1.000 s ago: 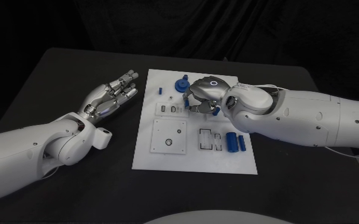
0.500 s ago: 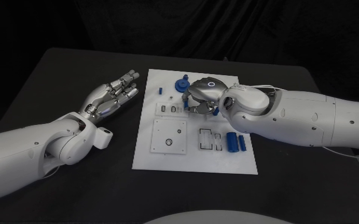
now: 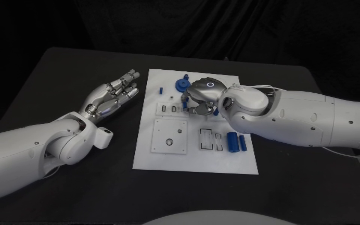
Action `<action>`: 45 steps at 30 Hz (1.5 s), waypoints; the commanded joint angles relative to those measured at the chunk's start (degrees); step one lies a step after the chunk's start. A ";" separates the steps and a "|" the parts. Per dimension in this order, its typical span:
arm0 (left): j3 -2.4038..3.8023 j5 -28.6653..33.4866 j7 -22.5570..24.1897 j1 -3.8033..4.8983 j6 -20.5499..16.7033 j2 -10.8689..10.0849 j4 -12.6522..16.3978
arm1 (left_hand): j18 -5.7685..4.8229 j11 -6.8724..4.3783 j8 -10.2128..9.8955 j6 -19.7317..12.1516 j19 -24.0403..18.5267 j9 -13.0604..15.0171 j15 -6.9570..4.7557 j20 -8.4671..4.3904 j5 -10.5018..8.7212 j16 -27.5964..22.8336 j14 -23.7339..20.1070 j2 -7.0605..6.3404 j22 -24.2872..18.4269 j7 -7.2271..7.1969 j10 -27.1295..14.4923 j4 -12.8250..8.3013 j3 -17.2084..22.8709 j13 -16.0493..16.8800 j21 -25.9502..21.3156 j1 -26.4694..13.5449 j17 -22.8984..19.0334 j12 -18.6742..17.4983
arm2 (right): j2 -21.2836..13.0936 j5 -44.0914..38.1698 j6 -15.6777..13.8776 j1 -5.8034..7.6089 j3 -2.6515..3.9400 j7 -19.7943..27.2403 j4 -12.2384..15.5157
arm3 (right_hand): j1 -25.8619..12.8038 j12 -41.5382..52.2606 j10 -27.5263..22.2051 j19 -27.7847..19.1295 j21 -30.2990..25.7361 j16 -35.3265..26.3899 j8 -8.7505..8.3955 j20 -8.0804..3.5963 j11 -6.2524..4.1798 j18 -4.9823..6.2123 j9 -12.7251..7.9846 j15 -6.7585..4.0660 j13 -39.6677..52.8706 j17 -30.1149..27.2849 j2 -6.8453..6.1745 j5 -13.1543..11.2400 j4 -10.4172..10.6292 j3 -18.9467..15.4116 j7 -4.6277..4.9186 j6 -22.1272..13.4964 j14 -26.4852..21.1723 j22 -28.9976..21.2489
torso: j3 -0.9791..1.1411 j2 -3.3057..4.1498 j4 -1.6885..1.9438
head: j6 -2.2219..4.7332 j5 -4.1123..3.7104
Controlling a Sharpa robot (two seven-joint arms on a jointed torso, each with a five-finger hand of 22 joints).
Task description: Assemble the parts on the task board
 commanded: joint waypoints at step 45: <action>0.09 0.13 11.38 4.14 -2.90 0.36 -1.48 | 0.76 3.01 0.65 3.09 11.80 0.38 5.26 6.46 0.15 6.19 12.48 2.41 4.49 1.38 12.85 1.04 -2.28 2.60 8.30 -6.08 2.95 2.09 | -10.03 -0.51 -21.60 3.34 0.27 7.39 5.66 | -3.24 0.15 5.97 -0.22 -1.24 0.17 0.01 1.22 1.14 -0.09 -10.36 1.08 15.09 15.09 -3.11 0.24 3.55 -3.35 1.30 -17.67 6.14 10.52 | 0.56 -0.36 -0.32 | 5.87 3.15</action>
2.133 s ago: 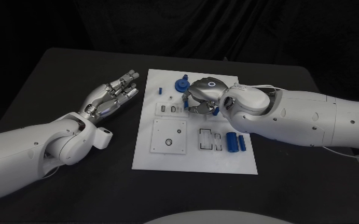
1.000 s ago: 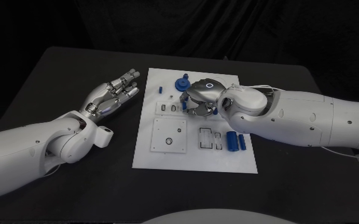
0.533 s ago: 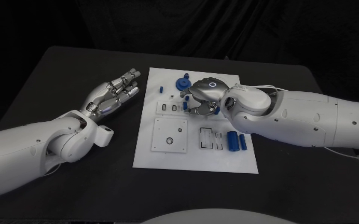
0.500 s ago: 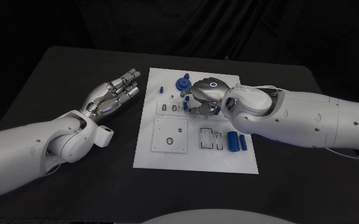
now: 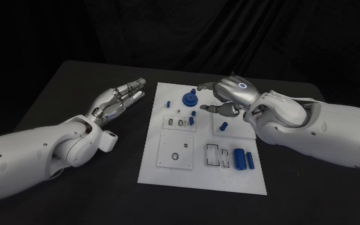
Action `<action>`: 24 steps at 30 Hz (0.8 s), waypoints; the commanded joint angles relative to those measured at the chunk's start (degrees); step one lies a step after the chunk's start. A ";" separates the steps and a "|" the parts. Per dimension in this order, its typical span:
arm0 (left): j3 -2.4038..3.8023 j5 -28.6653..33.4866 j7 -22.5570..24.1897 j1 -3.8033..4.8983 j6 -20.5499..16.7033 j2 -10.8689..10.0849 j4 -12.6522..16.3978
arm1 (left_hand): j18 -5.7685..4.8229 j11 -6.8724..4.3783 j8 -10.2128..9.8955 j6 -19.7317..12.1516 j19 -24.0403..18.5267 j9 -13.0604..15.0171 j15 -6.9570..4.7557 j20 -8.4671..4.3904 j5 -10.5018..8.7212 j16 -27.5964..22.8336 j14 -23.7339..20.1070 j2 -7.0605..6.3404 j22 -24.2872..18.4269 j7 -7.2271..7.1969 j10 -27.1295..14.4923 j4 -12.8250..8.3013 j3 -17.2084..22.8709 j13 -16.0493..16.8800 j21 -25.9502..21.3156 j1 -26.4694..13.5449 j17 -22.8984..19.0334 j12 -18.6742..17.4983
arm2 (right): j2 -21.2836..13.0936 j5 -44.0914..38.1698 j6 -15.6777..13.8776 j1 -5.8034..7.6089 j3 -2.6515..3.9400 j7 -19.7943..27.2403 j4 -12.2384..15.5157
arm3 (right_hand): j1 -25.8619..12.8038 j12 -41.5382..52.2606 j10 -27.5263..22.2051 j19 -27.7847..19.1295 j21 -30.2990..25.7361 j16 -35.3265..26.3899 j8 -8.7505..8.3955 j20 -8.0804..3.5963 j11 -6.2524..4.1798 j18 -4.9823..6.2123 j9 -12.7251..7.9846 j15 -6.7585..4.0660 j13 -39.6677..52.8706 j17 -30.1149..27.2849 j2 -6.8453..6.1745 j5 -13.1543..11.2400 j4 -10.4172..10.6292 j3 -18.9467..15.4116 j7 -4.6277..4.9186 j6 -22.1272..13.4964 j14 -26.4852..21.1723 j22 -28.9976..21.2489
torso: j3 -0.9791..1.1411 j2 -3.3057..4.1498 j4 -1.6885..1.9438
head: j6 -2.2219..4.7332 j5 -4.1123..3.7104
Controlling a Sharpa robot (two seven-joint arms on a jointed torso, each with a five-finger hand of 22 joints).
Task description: Assemble the parts on the task board
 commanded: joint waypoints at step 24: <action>0.20 -28.14 -18.76 6.19 -2.33 14.88 -12.71 | -3.93 -0.40 15.40 29.00 55.92 10.31 -3.95 -5.78 0.57 85.79 81.53 0.68 57.89 2.51 78.62 0.05 2.30 87.82 70.35 0.10 87.85 88.13 | -9.63 -0.08 -7.31 0.60 -0.62 3.30 -1.73 | 3.44 0.15 6.17 0.04 -0.07 0.17 1.44 -0.45 -0.84 -0.10 -0.39 -0.68 15.10 15.09 0.76 0.17 1.28 1.07 -1.23 3.81 6.05 10.56 | 4.07 -3.97 -0.92 | 4.02 2.83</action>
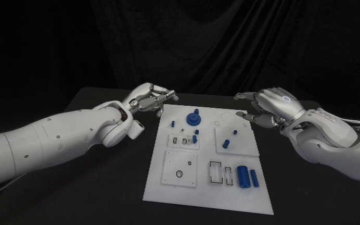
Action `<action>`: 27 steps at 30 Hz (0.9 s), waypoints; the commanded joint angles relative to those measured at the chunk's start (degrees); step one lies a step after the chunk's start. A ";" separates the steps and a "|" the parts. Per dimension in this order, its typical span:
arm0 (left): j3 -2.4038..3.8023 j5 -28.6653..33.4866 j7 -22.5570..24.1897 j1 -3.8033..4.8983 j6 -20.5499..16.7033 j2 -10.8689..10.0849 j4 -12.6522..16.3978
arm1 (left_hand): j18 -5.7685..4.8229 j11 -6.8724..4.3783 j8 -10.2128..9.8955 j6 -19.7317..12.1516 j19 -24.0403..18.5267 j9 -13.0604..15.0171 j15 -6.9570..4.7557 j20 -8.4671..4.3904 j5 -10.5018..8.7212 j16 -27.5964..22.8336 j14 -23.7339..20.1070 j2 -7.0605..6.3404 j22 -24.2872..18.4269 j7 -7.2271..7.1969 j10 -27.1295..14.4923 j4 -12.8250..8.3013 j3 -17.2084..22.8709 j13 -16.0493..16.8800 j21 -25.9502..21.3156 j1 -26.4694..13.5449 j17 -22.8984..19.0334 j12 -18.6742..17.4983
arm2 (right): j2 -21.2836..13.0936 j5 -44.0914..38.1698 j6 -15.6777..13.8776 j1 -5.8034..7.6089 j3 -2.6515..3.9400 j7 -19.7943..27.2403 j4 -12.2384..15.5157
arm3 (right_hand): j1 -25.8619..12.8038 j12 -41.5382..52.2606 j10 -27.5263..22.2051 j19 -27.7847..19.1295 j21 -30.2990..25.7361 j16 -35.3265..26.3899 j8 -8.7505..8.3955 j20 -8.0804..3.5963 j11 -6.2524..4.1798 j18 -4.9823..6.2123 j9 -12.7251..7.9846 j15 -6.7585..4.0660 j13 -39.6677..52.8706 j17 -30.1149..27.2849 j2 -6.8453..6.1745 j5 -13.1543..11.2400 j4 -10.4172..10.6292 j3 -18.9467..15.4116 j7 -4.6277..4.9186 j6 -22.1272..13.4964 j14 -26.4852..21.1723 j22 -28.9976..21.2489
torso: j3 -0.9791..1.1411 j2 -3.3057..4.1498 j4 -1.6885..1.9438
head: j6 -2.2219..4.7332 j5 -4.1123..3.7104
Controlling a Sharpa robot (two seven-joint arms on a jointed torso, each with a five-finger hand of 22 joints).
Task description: Assemble the parts on the task board
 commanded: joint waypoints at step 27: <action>0.07 -41.15 -52.87 1.19 9.12 7.73 7.44 | -5.83 -8.67 20.06 -2.46 26.72 37.70 -5.64 -4.49 0.08 0.18 6.43 -7.45 33.47 -5.37 9.56 -0.18 2.11 17.84 17.50 -17.26 15.22 15.09 | 1.44 0.07 1.19 0.00 0.05 -2.52 -2.00 | -0.11 0.15 6.17 0.12 -0.18 0.17 0.19 -0.66 -0.38 -0.15 -0.47 -0.37 15.05 15.09 0.27 0.15 1.57 0.04 0.12 1.61 6.00 10.57 | 3.29 -1.65 -2.20 | -7.52 0.60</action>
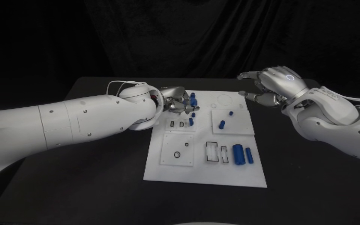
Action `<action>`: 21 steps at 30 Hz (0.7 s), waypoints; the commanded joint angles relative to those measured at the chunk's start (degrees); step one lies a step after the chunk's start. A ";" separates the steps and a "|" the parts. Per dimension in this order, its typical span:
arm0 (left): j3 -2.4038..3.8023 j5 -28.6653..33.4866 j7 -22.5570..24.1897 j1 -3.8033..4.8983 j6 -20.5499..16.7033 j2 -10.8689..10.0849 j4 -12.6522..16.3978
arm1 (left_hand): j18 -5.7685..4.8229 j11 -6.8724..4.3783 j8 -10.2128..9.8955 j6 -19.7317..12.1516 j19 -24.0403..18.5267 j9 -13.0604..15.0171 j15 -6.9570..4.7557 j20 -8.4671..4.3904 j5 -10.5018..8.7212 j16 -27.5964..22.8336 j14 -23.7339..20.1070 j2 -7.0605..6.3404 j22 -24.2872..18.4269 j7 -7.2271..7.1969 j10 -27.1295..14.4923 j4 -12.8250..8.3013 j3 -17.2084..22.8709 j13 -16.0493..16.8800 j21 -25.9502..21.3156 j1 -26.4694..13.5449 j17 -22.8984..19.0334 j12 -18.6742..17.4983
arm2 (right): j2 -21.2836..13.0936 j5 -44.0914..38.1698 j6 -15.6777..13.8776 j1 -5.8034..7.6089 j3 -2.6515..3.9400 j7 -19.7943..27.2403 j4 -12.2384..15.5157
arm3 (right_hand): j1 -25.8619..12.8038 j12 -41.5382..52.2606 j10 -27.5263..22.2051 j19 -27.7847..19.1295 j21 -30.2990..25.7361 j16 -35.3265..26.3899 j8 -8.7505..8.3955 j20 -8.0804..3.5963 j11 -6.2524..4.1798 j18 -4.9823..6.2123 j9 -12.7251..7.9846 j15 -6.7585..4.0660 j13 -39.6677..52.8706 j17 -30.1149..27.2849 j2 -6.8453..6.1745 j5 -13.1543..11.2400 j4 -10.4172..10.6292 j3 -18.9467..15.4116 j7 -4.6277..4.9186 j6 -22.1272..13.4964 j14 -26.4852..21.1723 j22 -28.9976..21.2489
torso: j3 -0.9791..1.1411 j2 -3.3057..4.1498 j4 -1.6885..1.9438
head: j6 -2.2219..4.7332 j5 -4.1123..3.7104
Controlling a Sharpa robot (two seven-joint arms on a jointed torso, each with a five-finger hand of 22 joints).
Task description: Assemble the parts on the task board
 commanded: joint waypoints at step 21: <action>0.04 -8.68 -13.65 0.22 4.72 2.18 1.52 | -0.47 -3.78 0.78 4.34 3.85 8.17 -2.30 -2.25 0.09 0.15 6.06 -0.57 12.38 -2.00 7.51 -0.02 1.06 17.96 -0.36 -1.16 15.06 15.07 | 0.77 -0.10 0.93 0.00 0.04 -2.08 -0.64 | -0.05 0.15 6.17 -0.03 -0.18 0.17 0.39 -0.46 -0.34 -0.15 -0.25 -0.35 15.07 15.09 0.43 0.16 0.88 -0.02 0.19 1.57 6.00 10.58 | 0.98 -0.11 -1.53 | -4.83 1.01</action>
